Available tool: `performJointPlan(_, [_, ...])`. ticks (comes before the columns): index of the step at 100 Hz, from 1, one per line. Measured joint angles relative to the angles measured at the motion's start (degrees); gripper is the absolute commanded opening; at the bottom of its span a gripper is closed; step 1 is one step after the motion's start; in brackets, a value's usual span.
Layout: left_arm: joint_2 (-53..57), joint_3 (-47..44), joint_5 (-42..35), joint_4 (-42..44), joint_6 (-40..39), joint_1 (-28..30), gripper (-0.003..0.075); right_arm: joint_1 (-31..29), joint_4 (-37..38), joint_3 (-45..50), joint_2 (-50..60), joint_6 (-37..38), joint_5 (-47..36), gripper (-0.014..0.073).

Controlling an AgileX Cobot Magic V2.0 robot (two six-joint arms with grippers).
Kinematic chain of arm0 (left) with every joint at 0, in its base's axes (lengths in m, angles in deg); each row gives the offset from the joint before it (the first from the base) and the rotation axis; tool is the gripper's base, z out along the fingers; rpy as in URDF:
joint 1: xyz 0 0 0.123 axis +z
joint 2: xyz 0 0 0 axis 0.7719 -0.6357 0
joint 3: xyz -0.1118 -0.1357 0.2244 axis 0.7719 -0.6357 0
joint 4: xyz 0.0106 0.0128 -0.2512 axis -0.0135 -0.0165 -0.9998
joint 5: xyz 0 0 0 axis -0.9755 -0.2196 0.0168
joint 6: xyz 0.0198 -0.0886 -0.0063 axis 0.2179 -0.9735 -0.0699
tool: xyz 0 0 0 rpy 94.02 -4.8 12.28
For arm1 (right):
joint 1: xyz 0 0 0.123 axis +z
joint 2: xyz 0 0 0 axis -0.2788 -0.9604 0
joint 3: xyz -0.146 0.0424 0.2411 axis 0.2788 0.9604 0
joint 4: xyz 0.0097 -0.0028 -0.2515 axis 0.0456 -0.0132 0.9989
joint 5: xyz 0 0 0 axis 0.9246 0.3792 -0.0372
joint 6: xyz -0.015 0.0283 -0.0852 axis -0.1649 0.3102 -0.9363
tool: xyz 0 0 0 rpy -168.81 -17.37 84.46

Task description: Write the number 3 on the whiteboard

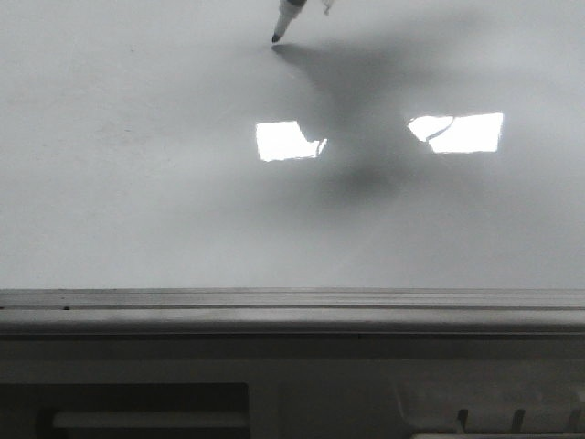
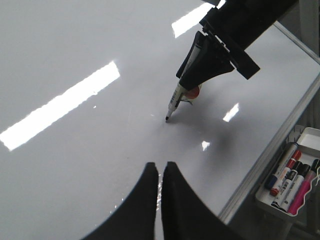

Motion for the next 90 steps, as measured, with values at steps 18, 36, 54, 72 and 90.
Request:
performJointPlan(18, [0.69,-3.07,-1.76,-1.26,0.0,0.0,-0.0021,-2.37,-0.94,-0.15,-0.21,0.12,1.3,-0.006])
performJointPlan(36, [0.69,-3.08,-4.1,-1.49,-0.03,0.0,-0.002,-5.74,-3.04,-0.52,0.41,0.93,4.92,-0.004])
performJointPlan(54, [0.69,-3.08,-4.66,-1.63,-0.03,0.0,-0.002,-5.09,-3.03,1.54,1.55,2.22,4.08,-0.004])
performJointPlan(72, [0.69,-3.08,-5.5,-1.63,-0.03,0.0,-0.002,0.48,-4.0,5.42,0.14,2.58,0.12,-0.004])
performJointPlan(90, [0.69,-3.08,-6.69,-1.73,-0.03,0.0,-0.0021,1.05,-4.92,5.72,-0.95,4.79,-1.07,-0.004])
